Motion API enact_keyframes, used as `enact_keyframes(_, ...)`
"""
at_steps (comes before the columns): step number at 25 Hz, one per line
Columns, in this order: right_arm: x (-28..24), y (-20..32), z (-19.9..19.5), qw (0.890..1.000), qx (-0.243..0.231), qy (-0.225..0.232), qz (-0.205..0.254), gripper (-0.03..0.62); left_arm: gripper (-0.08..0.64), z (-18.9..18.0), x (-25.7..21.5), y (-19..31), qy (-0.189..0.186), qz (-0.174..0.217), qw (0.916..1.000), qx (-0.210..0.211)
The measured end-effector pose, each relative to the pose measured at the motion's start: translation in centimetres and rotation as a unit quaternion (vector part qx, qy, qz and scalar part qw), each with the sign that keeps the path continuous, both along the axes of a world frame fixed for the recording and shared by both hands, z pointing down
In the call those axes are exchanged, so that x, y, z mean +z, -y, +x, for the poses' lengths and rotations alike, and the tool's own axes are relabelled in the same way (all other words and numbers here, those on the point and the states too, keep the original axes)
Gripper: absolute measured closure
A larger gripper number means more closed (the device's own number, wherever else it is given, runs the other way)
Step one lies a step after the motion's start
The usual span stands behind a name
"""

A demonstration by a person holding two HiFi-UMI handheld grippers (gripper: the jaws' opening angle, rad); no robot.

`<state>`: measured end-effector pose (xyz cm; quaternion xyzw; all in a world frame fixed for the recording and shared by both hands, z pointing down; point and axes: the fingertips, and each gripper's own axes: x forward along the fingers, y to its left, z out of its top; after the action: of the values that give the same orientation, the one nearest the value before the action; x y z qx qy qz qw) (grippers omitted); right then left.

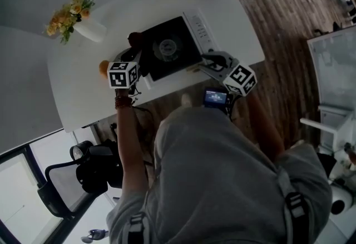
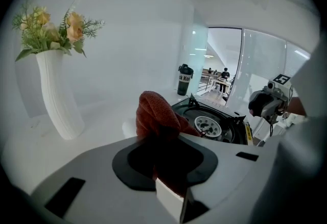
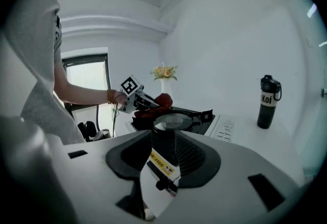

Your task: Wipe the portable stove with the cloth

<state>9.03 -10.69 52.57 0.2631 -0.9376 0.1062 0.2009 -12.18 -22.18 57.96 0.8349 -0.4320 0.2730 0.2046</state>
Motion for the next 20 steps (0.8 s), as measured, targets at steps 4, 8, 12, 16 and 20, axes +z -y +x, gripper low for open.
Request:
enact_keyframes(4, 1.2, -0.7, -1.6, 0.998, -0.032, -0.046, 0.016, 0.428, 0.46, 0.1, 0.1, -0.7, -0.004, -0.001, 0.9999, 0.01)
enact_keyframes(8, 2.3, -0.5, -1.8, 0.998, -0.026, -0.054, 0.012, 0.417, 0.46, -0.1, 0.0, -1.5, -0.012, -0.001, 0.9999, 0.008)
enact_keyframes(12, 2.4, -1.2, -2.4, 0.995, -0.056, -0.069, 0.046, 0.401, 0.46, -0.1, 0.0, -1.8, -0.014, 0.002, 0.9999, 0.006)
enact_keyframes(16, 3.2, -2.5, -4.0, 0.987, -0.103, -0.104, 0.069, 0.371, 0.46, -0.3, 0.1, -1.8, -0.013, 0.003, 0.9999, 0.004)
enact_keyframes(20, 5.8, -2.5, -4.6, 0.973, -0.113, -0.19, 0.072, 0.367, 0.46, -0.2, 0.1, -1.9, -0.008, 0.004, 0.9999, 0.007)
